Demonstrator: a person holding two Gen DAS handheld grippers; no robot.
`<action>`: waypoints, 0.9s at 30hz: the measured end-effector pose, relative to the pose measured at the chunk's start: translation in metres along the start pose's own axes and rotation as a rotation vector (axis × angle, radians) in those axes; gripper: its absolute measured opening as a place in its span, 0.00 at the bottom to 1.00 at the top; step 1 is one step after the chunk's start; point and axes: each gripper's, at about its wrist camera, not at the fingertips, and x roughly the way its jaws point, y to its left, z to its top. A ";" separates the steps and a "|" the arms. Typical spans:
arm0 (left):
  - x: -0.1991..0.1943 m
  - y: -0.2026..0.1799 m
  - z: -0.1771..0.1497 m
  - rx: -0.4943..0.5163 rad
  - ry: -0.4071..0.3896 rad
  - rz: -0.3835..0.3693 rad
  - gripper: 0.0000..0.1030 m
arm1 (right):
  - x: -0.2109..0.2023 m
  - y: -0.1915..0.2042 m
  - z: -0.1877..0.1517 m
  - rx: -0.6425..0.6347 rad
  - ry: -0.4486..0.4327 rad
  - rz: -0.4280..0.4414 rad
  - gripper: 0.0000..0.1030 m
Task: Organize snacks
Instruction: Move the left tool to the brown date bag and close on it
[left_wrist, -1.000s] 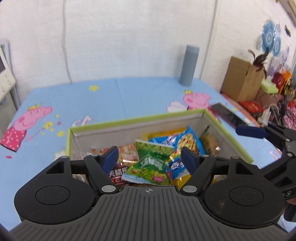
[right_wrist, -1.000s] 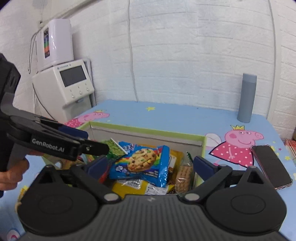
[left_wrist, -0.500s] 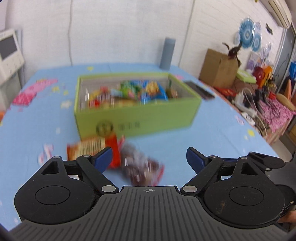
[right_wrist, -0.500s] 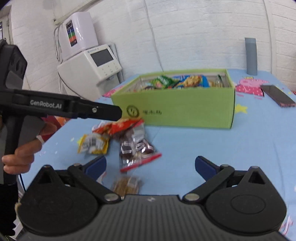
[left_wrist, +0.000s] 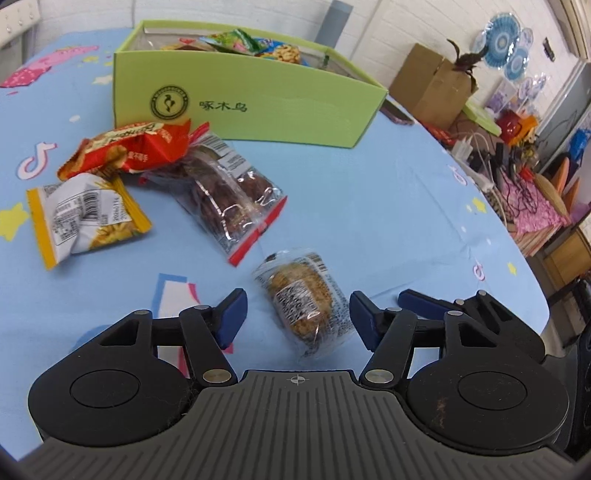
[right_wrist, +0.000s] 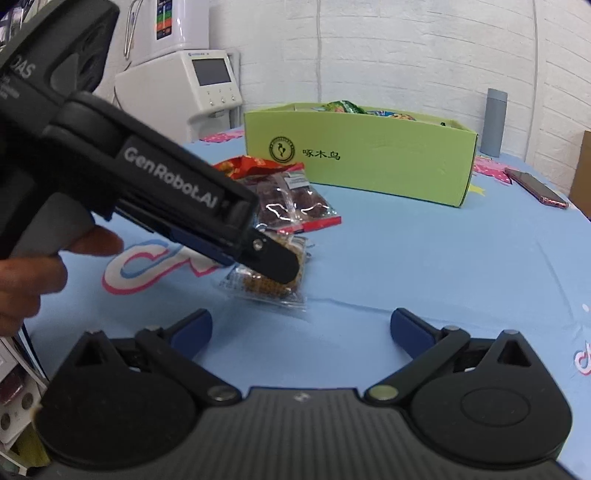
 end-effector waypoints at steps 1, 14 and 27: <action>0.001 -0.001 0.001 0.000 0.001 -0.001 0.46 | 0.000 0.000 0.001 -0.009 0.008 0.000 0.99; 0.025 -0.044 0.011 0.084 0.043 -0.091 0.45 | -0.013 -0.023 0.006 0.031 0.055 -0.073 0.99; -0.019 0.027 0.031 -0.043 -0.081 0.151 0.59 | -0.020 -0.019 0.022 0.044 -0.008 0.033 0.99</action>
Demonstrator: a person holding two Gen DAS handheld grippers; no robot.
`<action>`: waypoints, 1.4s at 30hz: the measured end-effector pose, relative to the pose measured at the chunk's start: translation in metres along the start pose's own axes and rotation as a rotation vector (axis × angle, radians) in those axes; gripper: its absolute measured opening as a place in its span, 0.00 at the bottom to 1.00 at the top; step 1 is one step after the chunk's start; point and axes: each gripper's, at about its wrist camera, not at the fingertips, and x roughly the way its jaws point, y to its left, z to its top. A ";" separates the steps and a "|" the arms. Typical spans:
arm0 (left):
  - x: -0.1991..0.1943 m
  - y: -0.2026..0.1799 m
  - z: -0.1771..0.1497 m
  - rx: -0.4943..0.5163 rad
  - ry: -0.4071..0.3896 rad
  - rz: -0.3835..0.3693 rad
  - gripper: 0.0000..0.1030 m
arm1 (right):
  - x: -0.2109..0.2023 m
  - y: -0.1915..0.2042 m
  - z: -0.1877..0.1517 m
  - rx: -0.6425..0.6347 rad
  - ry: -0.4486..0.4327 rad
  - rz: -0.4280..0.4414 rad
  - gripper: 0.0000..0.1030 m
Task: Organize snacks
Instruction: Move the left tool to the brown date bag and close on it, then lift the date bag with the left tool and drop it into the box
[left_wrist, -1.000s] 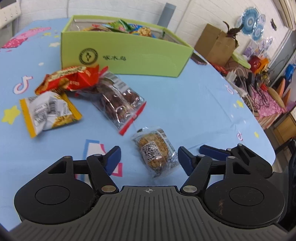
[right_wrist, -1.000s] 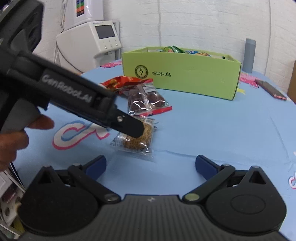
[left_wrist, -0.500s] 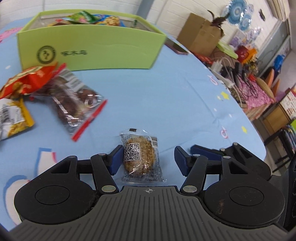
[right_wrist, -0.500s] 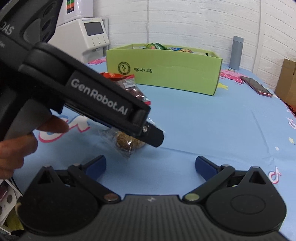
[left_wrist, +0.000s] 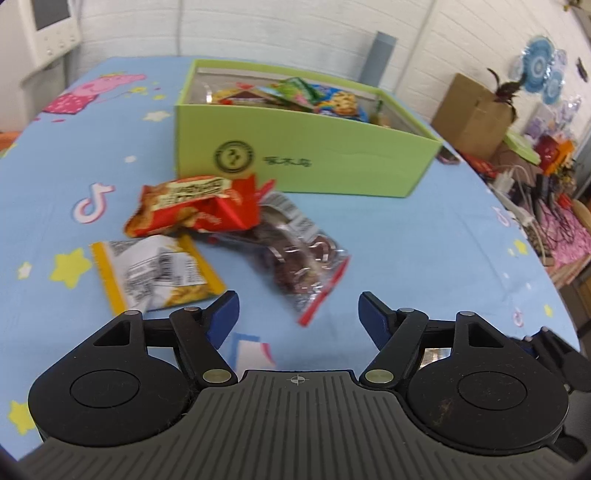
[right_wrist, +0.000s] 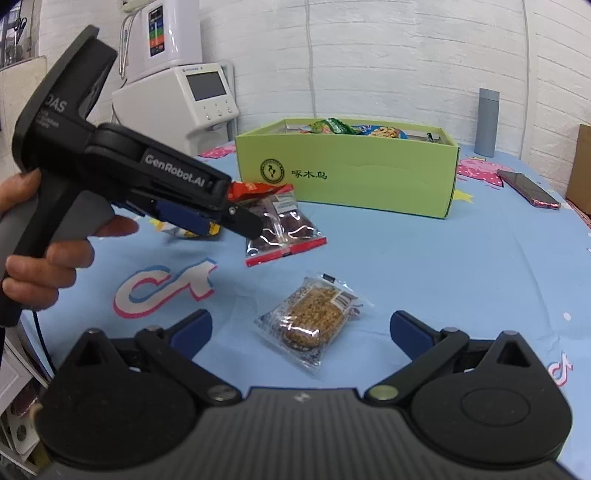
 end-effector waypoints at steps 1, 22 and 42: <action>-0.001 0.003 -0.001 -0.007 0.001 0.003 0.59 | 0.002 0.000 0.005 -0.009 -0.001 0.010 0.99; 0.056 0.010 0.037 -0.015 0.081 -0.115 0.43 | 0.127 0.010 0.096 -0.207 0.203 0.306 0.99; 0.049 -0.048 0.052 0.155 0.043 -0.157 0.57 | 0.052 -0.027 0.042 0.193 0.096 0.272 0.99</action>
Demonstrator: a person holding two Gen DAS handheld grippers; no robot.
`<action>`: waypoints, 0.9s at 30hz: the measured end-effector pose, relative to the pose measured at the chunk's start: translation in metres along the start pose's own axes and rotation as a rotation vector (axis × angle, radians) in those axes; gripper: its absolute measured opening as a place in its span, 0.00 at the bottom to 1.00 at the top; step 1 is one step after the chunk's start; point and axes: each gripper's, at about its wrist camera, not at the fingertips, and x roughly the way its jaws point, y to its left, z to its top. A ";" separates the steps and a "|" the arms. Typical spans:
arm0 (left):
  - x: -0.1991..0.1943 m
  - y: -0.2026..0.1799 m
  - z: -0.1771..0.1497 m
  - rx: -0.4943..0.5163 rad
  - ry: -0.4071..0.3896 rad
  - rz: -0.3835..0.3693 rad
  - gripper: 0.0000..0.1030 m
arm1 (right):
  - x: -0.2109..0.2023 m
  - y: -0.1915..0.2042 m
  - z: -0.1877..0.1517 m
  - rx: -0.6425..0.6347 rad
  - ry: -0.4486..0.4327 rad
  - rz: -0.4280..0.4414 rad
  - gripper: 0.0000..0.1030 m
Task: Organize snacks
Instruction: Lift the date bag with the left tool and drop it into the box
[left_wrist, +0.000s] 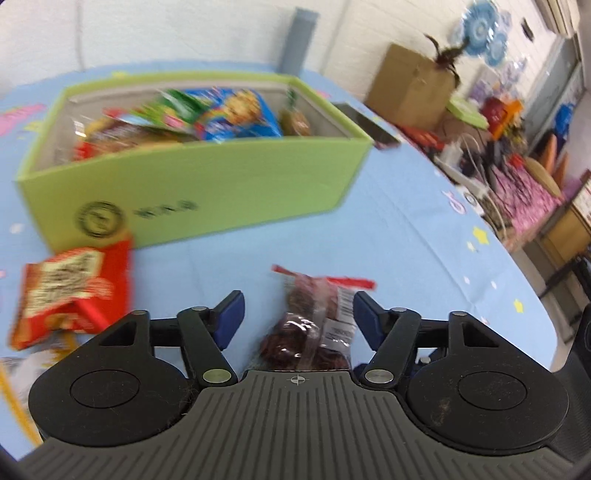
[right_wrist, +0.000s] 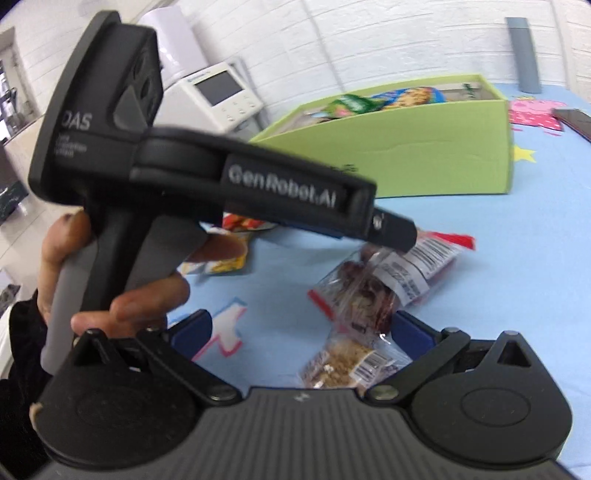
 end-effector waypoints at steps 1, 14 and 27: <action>-0.008 0.005 -0.001 -0.010 -0.021 0.020 0.59 | 0.002 0.004 0.002 -0.011 -0.004 0.014 0.99; -0.019 0.058 -0.035 -0.327 0.046 -0.077 0.59 | 0.004 -0.007 0.036 -0.315 -0.022 -0.232 0.99; 0.023 0.044 -0.007 -0.242 0.100 -0.126 0.57 | 0.030 -0.019 0.020 -0.220 0.093 -0.093 0.99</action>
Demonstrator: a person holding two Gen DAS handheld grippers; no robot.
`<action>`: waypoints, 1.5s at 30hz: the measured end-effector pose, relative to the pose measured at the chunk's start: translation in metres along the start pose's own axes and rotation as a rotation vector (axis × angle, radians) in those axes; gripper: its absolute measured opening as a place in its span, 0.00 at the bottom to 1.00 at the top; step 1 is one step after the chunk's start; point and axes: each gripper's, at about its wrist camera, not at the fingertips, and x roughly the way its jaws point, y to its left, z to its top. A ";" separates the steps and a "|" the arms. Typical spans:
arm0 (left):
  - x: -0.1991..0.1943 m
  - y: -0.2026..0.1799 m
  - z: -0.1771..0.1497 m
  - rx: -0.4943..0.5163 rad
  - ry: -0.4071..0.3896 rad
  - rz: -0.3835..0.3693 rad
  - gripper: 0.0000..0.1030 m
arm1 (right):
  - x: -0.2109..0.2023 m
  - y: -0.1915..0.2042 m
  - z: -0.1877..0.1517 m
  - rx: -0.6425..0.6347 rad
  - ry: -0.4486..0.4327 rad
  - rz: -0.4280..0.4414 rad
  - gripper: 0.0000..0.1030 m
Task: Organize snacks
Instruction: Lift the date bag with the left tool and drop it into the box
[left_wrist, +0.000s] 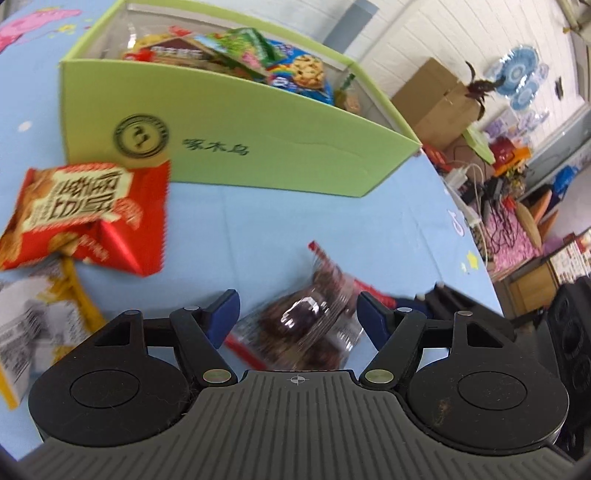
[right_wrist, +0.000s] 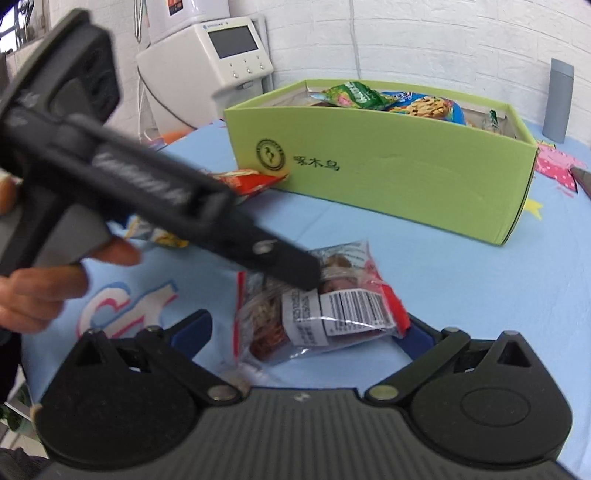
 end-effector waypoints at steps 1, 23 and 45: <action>0.002 -0.002 0.003 0.006 -0.002 0.001 0.57 | -0.003 0.002 -0.003 0.015 -0.009 0.016 0.99; -0.030 0.009 -0.037 -0.068 -0.009 0.005 0.63 | -0.016 0.015 -0.015 0.016 -0.046 0.063 0.99; -0.020 -0.017 -0.052 0.093 -0.071 0.042 0.31 | -0.011 0.012 -0.012 0.060 -0.057 0.026 0.98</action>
